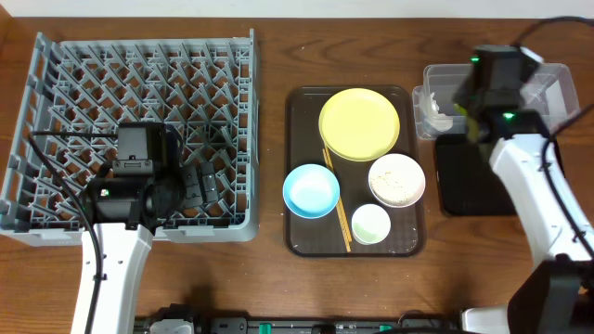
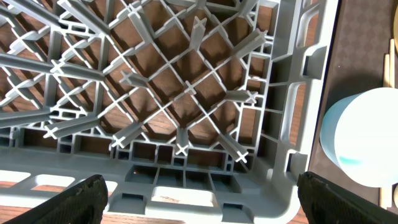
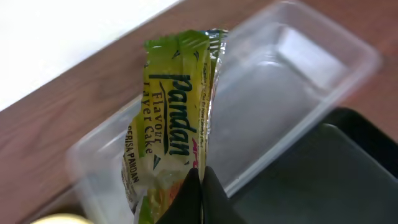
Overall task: Sort waste into correct bins and load items into the dishwasher rack
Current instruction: 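Carry the snack wrapper to the clear bin and drop it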
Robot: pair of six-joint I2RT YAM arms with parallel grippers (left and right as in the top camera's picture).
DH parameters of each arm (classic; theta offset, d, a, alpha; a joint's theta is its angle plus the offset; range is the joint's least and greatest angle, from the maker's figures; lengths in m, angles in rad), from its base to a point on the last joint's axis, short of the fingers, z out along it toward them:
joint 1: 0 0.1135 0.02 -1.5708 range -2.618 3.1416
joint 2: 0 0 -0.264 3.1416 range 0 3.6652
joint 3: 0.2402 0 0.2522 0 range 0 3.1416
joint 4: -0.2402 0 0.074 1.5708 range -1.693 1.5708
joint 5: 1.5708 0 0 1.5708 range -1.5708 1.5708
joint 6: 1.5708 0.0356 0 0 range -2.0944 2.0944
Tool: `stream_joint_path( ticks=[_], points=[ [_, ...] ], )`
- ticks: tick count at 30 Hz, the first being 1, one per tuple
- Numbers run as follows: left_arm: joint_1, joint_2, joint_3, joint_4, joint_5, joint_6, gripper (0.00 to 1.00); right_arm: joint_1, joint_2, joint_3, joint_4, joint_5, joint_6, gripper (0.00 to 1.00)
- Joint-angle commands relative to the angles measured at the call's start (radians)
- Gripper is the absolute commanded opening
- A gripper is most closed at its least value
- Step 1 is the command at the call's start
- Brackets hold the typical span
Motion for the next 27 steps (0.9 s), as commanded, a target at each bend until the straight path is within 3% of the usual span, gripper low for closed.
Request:
stream_joint_path(
  ticks=[1,4,9,10,13,15,18,27],
  points=[
    [-0.004,0.000,0.010,-0.003,0.003,-0.009,0.99,-0.051,0.044,0.004,-0.003,-0.011,0.083,0.01],
    [-0.004,0.000,0.010,-0.003,0.003,-0.009,0.99,-0.074,0.079,0.004,0.016,-0.063,0.109,0.02],
    [-0.004,0.000,0.010,-0.003,0.003,-0.009,0.99,-0.080,0.116,0.004,0.073,-0.102,0.109,0.17],
    [-0.004,0.000,0.010,-0.003,0.003,-0.009,0.99,-0.080,0.118,0.004,0.089,-0.105,0.108,0.25],
    [-0.004,0.000,0.010,-0.003,0.003,-0.009,0.99,-0.080,0.117,0.004,0.126,-0.114,0.083,0.63],
    [-0.004,0.000,0.010,-0.003,0.003,-0.009,0.99,-0.079,0.113,0.004,0.127,-0.149,0.031,0.72],
    [-0.004,0.000,0.010,-0.003,0.003,-0.009,0.99,-0.079,0.096,0.004,0.101,-0.248,-0.071,0.74],
    [-0.004,0.000,0.010,-0.003,0.003,-0.009,0.99,-0.035,-0.062,0.004,-0.117,-0.676,-0.372,0.67]
  ],
)
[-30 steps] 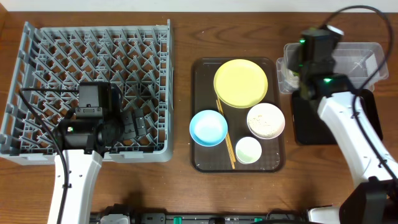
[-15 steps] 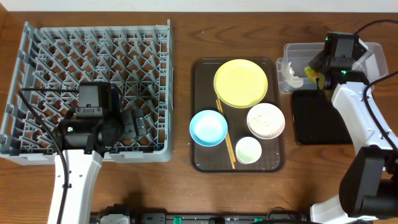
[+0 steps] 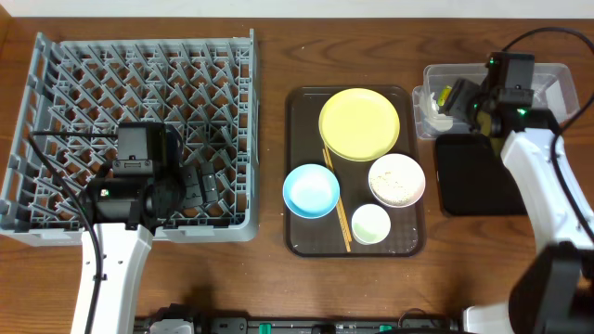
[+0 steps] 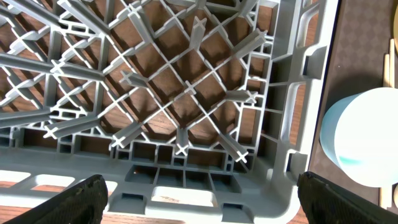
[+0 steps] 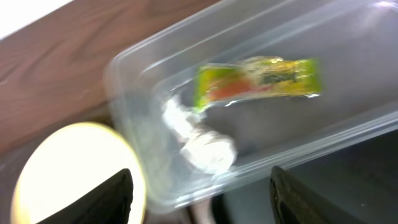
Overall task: Sort waste into correct bins and load items into the dishwasher rack
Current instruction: 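Carry the snack wrapper to the clear bin and drop it, then grasp the rim of the pink rice bowl with the right gripper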
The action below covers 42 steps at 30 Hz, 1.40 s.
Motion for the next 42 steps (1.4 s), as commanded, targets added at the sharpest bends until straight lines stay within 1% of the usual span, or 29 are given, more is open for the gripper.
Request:
stream_joint_path(
  ticks=[1,5,8,9,11,14,15,19,23,27,30,37,38,40,42],
  points=[
    [-0.004,0.000,0.010,-0.003,0.002,-0.009,0.99,0.049,-0.092,0.005,-0.062,-0.227,-0.168,0.66],
    [-0.004,0.000,0.010,-0.003,0.003,-0.009,0.99,0.151,-0.115,0.005,-0.199,-0.222,-0.175,0.66],
    [-0.004,0.000,0.010,-0.003,0.002,-0.009,0.99,0.234,-0.096,0.000,-0.255,-0.221,-0.175,0.62],
    [-0.004,0.000,0.010,-0.003,0.003,-0.009,0.99,0.274,-0.081,-0.004,-0.270,-0.204,-0.174,0.58],
    [-0.004,0.000,0.010,-0.003,0.002,-0.009,0.99,0.330,-0.058,-0.013,-0.282,-0.156,-0.164,0.53],
    [-0.004,0.000,0.010,-0.003,0.003,-0.009,0.99,0.403,-0.013,-0.029,-0.288,-0.058,-0.071,0.50],
    [-0.004,0.000,0.010,-0.003,0.003,-0.009,0.99,0.419,0.000,-0.032,-0.290,-0.041,-0.045,0.47],
    [-0.004,0.000,0.010,-0.003,0.003,-0.009,0.99,0.473,0.055,-0.053,-0.290,-0.011,0.057,0.44],
    [-0.004,0.000,0.010,-0.003,0.003,-0.009,0.99,0.493,0.096,-0.068,-0.289,0.007,0.124,0.42],
    [-0.004,0.000,0.010,-0.003,0.003,-0.009,0.99,0.499,0.132,-0.072,-0.283,0.035,0.134,0.38],
    [-0.004,0.000,0.010,-0.003,0.003,-0.009,0.99,0.502,0.158,-0.075,-0.269,0.039,0.134,0.33],
    [-0.004,0.000,0.010,-0.003,0.003,-0.009,0.99,0.504,0.229,-0.075,-0.245,0.040,0.161,0.29],
    [-0.004,0.000,0.010,-0.003,0.003,-0.009,0.99,0.504,0.234,-0.075,-0.244,0.040,0.166,0.26],
    [-0.004,0.000,0.010,-0.003,0.003,-0.009,0.99,0.504,0.240,-0.075,-0.243,0.040,0.168,0.16],
    [-0.004,0.000,0.010,-0.003,0.003,-0.009,0.99,0.504,0.239,-0.074,-0.239,0.040,0.168,0.11]
  ],
)
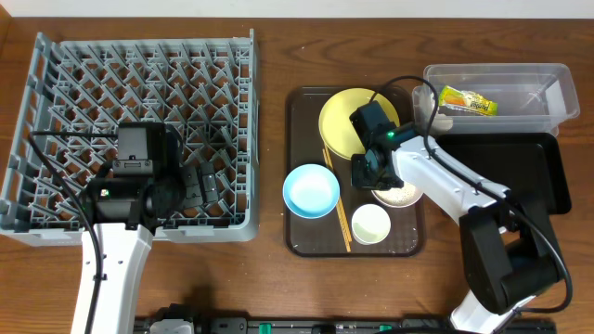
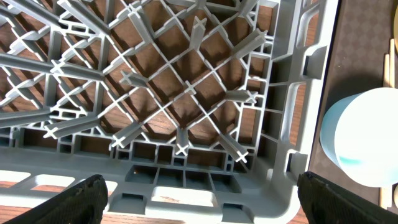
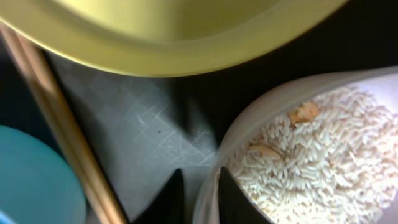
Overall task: Sort waste into correct bins and load items into the dishwasher rack
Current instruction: 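Grasp the rim of the pink rice bowl with the right gripper, then lift the pink bowl over the black tray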
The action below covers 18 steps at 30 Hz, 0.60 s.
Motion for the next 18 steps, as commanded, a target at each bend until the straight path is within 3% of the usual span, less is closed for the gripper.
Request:
stream_joint_path(
  ticks=[1,4,10,18],
  points=[
    [-0.004,0.000,0.010,-0.003,0.003,-0.009,0.99,0.007,0.000,-0.006,0.007,0.012,0.014,0.08],
    [-0.004,0.000,0.010,-0.003,0.003,-0.009,0.99,0.000,-0.005,-0.002,0.006,0.012,0.014,0.01],
    [-0.004,0.000,0.010,-0.003,0.003,-0.009,0.99,-0.047,-0.089,0.002,-0.012,0.012,-0.008,0.01],
    [-0.004,0.000,0.010,-0.002,0.003,-0.009,0.99,-0.141,-0.326,0.002,-0.048,0.012,-0.077,0.01]
  ],
)
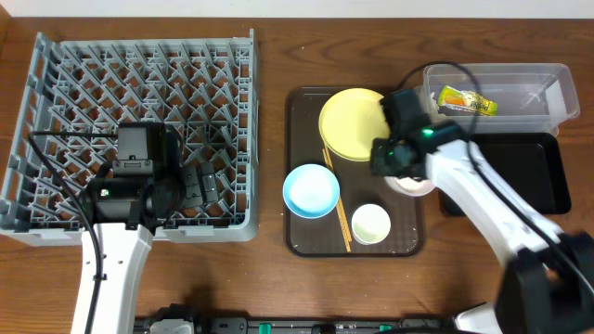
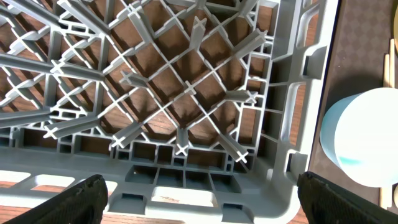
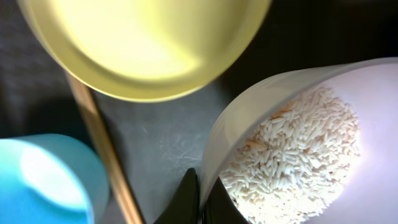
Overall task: Sort waste into correct bins and load items into the dishwasher rack
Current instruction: 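Lift the pink bowl over the black tray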
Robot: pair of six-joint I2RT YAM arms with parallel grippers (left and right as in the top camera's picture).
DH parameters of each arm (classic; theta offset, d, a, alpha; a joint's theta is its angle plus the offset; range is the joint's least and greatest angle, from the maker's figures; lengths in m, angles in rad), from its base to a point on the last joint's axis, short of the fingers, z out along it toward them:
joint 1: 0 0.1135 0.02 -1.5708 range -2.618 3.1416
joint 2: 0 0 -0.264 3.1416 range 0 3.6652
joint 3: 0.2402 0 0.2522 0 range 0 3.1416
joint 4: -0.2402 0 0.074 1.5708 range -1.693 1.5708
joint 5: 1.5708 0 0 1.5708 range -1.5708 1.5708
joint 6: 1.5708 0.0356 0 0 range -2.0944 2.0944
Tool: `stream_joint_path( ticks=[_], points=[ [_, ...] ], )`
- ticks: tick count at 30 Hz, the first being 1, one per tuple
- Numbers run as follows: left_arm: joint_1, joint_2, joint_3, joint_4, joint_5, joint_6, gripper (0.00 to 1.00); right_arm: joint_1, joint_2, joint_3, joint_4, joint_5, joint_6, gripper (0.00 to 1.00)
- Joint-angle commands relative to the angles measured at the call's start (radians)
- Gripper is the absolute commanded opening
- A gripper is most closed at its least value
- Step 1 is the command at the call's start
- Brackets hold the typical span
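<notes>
My right gripper (image 3: 200,200) is shut on the rim of the white bowl of rice (image 3: 298,155), one finger inside and one outside. From overhead the bowl (image 1: 415,184) shows at the tray's right edge, partly under the right gripper (image 1: 397,160). The yellow plate (image 1: 355,123), blue bowl (image 1: 311,190), small pale cup (image 1: 371,223) and chopsticks (image 1: 336,202) lie on the brown tray (image 1: 302,239). My left gripper (image 2: 199,208) hangs open over the front right corner of the grey dishwasher rack (image 2: 186,93).
A clear bin (image 1: 529,88) at the back right holds a green Pandan wrapper (image 1: 467,100). A black bin (image 1: 520,172) sits just in front of it. The rack (image 1: 56,130) fills the table's left side.
The right gripper's fingers stood astride the rice bowl's rim; now they are shut on it, and the bowl sits higher and slightly further right. The left arm is unchanged.
The right gripper held the Pandan wrapper over the clear bin. Then the wrapper lay in the bin and the gripper was open above it. Later the gripper was down at the rice bowl's rim on the tray, and now grips that bowl. The left arm stayed still.
</notes>
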Motion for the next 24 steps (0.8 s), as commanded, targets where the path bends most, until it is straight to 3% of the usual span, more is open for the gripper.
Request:
stream_joint_path(
  ticks=[1,6,24],
  points=[
    [-0.004,0.000,0.010,-0.002,0.002,-0.009,0.99,-0.052,-0.106,0.002,-0.019,0.006,-0.040,0.01],
    [-0.004,0.000,0.010,-0.002,0.003,-0.009,0.99,-0.148,-0.156,0.002,-0.020,-0.058,-0.042,0.01],
    [-0.004,0.000,0.010,-0.002,0.002,-0.009,0.99,-0.592,-0.150,-0.045,-0.012,-0.665,-0.322,0.01]
  ],
)
